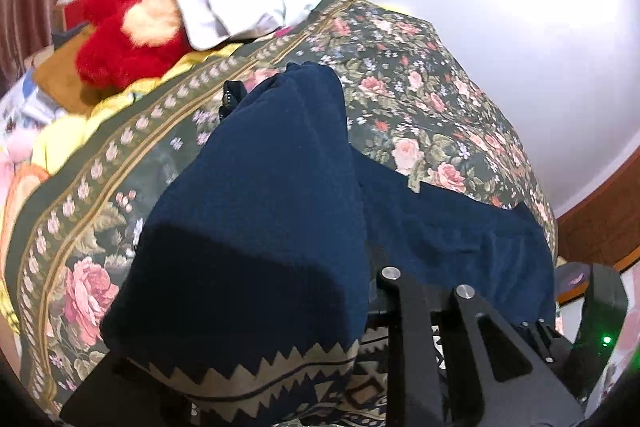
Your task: Fold large clothes
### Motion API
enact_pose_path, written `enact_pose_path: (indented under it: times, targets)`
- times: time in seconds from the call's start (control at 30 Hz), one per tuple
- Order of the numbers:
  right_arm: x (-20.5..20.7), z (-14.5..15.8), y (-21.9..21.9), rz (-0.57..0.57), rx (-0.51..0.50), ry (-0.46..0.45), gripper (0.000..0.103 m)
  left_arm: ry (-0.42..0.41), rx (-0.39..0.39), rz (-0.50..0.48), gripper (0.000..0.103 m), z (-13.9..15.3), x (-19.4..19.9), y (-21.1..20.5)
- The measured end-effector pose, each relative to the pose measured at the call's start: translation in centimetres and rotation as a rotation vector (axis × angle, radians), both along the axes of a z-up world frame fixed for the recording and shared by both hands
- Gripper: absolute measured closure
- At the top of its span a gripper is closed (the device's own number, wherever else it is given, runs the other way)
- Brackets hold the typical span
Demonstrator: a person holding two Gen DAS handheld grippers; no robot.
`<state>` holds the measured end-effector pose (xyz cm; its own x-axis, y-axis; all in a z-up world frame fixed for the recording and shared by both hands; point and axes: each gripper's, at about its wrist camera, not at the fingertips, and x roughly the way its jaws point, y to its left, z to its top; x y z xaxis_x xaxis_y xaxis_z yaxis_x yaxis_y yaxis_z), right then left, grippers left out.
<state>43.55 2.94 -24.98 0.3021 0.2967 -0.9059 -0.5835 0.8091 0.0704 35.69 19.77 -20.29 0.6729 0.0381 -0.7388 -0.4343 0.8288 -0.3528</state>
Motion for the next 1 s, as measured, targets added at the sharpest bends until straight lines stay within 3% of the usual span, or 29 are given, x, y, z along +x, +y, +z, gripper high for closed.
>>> enact_pose_path:
  times: [0.13, 0.3, 0.43, 0.5, 0.6, 0.87, 1.0]
  targets:
    - [-0.4, 2.0, -2.9, -0.037, 0.077, 0.028, 0.000, -0.022, 0.076, -0.024, 0.079, 1.8, 0.6, -1.9]
    - [-1.1, 4.5, -9.2, -0.123, 0.083, -0.049, 0.000, -0.060, 0.161, -0.074, 0.079, 4.1, 1.4, -4.8]
    - [-1.2, 4.0, -13.2, -0.192, 0.021, -0.082, 0.000, -0.085, 0.195, -0.114, 0.079, 5.5, 2.0, -7.2]
    - [-0.8, 2.1, -14.3, -0.207, -0.017, -0.032, 0.000, -0.095, 0.204, -0.134, 0.079, 6.1, 2.3, -8.4]
    - [-0.6, 0.2, -14.8, -0.201, 0.002, -0.012, 0.000, -0.114, 0.195, -0.168, 0.079, 7.0, 2.9, -10.1]
    - [-0.7, 0.1, -15.0, -0.200, 0.036, 0.000, 0.000, -0.144, 0.156, -0.289, 0.079, 8.8, 4.5, -15.6]
    - [-1.4, 0.9, -16.0, -0.194, 0.054, 0.004, 0.000, -0.141, 0.101, -0.399, 0.079, 8.7, 5.3, -19.2]
